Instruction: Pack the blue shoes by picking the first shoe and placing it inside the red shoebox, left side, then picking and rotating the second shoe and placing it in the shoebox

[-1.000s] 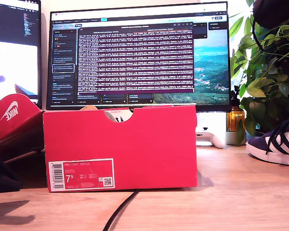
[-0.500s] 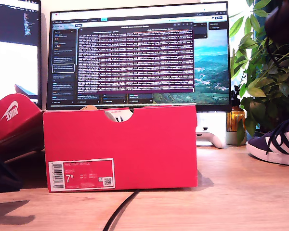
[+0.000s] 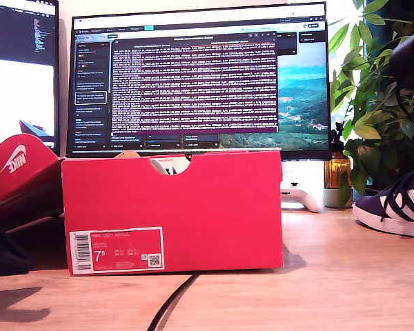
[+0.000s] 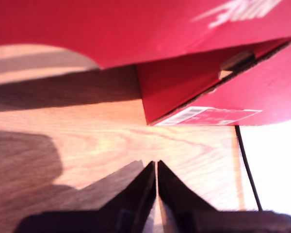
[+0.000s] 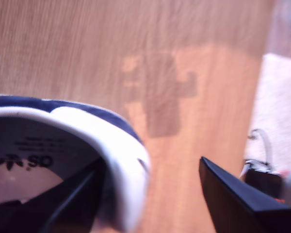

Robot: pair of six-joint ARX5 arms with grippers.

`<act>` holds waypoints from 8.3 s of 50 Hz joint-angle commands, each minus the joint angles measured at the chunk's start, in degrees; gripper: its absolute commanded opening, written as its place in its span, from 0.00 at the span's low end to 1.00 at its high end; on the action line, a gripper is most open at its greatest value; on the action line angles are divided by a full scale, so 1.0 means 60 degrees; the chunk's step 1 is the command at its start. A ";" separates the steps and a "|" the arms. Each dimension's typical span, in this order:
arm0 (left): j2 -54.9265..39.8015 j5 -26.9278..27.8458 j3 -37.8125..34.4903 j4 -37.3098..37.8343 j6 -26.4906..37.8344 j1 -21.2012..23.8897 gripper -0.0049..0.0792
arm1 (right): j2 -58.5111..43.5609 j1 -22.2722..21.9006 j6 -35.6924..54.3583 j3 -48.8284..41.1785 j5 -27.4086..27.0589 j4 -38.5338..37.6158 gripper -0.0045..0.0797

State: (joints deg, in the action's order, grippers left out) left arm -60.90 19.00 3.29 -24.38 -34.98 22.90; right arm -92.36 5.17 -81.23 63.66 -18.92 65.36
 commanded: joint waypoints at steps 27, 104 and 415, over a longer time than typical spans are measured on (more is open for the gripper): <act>-0.0044 0.0000 -0.0186 -0.0073 0.0087 0.0025 0.04 | 0.0146 -0.0197 0.2514 0.0084 -0.0699 -0.0521 0.04; -0.0040 -0.0036 -0.0186 -0.0171 0.0080 0.0025 0.03 | 0.1286 0.2153 1.8549 0.3807 0.3388 -0.7304 0.04; 1.0262 -0.1341 -0.0692 0.6255 0.4087 -0.4306 0.03 | 0.7493 0.4856 1.1763 -0.1421 -0.2732 -0.4583 0.05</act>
State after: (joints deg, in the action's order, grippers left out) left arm 0.19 10.68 1.37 12.91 -10.90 -3.09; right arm -49.10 34.22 -10.52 57.65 -35.11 39.70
